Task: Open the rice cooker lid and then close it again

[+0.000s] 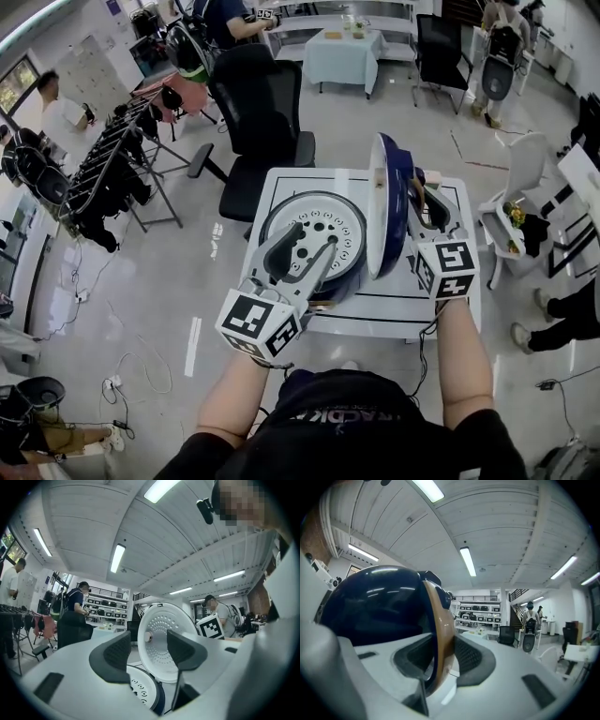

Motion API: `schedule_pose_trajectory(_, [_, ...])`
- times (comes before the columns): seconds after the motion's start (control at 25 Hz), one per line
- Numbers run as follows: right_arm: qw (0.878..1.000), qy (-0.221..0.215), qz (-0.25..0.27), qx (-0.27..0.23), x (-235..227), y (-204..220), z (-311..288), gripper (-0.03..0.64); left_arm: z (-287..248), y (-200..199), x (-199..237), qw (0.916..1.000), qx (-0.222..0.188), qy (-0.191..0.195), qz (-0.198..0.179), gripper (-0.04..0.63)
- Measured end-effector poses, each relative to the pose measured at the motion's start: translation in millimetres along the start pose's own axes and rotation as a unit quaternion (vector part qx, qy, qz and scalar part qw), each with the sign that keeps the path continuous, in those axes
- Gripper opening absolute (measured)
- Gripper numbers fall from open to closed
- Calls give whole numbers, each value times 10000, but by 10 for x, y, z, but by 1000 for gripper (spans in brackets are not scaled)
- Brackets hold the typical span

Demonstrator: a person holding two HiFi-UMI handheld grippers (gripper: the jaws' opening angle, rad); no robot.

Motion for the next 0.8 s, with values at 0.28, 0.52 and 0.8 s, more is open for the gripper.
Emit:
schedule_pose_trajectory(0.28, [10000, 61, -20, 38, 1, 2, 2, 124, 12, 19, 29, 10000, -12, -48, 76, 163])
schedule_pose_trajectory(0.52, [9998, 133, 106, 48, 78, -15, -15, 124, 53, 12, 131, 9998, -89, -99, 117, 24])
schedule_pose_trajectory(0.8, [9988, 266, 398, 77, 288, -103, -106, 124, 188, -57, 360, 9999, -126, -40, 43, 3])
Point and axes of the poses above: the fingertips, and each gripper's own axes: z backward along the fingers, x to its left, y out of its underside, the point moved 6 cm from there along z, backward along the fingers, and after that the axes turned 1 degree about y, right-handed, at the moved point
